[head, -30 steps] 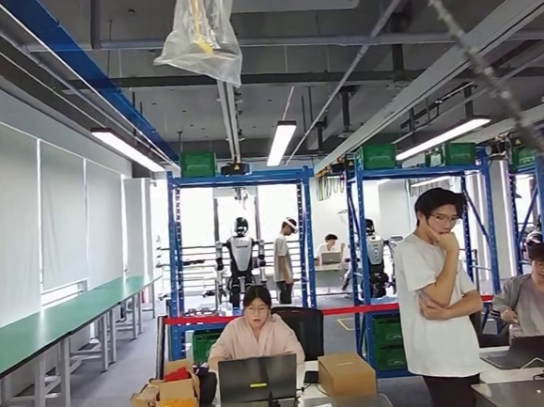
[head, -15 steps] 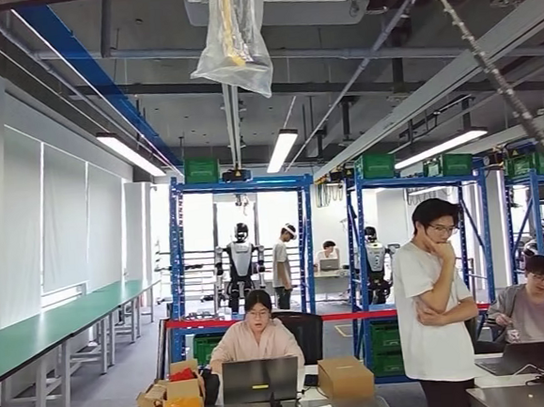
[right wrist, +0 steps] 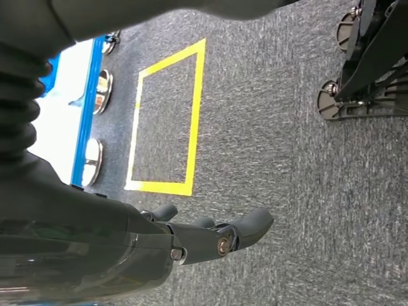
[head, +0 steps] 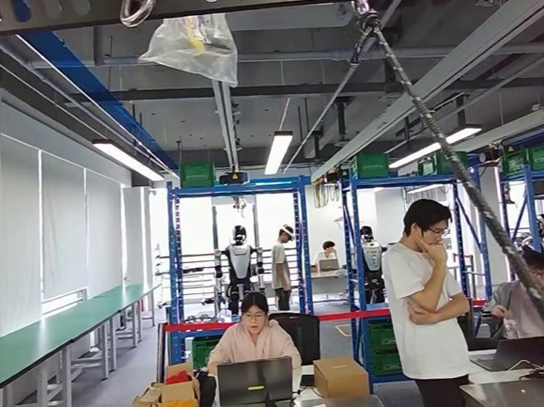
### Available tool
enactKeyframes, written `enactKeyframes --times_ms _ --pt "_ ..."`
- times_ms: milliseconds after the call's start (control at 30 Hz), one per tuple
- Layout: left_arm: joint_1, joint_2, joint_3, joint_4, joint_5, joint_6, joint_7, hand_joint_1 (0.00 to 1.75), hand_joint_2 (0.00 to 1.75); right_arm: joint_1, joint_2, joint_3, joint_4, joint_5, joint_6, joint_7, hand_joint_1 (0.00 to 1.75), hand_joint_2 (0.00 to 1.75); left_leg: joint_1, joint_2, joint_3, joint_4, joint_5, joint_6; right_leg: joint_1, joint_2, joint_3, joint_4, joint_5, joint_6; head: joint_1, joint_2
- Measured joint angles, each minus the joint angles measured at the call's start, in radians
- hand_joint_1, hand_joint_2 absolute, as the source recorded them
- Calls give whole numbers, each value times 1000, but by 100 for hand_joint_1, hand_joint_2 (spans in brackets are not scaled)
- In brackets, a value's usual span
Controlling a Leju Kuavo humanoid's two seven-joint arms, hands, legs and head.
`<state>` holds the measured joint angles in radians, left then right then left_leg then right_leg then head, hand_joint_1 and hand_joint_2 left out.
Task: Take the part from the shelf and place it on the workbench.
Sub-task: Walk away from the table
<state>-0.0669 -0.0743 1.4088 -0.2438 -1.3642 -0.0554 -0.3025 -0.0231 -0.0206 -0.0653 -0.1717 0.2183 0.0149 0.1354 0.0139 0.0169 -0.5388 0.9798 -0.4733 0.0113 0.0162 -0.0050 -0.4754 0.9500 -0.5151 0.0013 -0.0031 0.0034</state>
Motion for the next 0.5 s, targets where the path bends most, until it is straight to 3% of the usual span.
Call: enactKeyframes --times_ms 100,233,500 --pt "-2 -2 0 0 0 -2 -2 0 175 0 -1 -3 0 -2 -2 0 0 0 0 0 0 0 0 -1 0 0 0 0 0 0 0 0" --pt "-4 -4 0 2 -3 -6 -5 0 175 0 -2 -7 0 -4 -6 2 0 175 -1 0 -1 0 0 -1 -1 0 0 0 0 0 0 0" --pt "-2 -8 -23 3 6 2 9 0 175 6 -6 -13 -1 -4 -15 12 0 175 -3 0 -1 0 0 0 -3 0 0 0 1 1 0 0"
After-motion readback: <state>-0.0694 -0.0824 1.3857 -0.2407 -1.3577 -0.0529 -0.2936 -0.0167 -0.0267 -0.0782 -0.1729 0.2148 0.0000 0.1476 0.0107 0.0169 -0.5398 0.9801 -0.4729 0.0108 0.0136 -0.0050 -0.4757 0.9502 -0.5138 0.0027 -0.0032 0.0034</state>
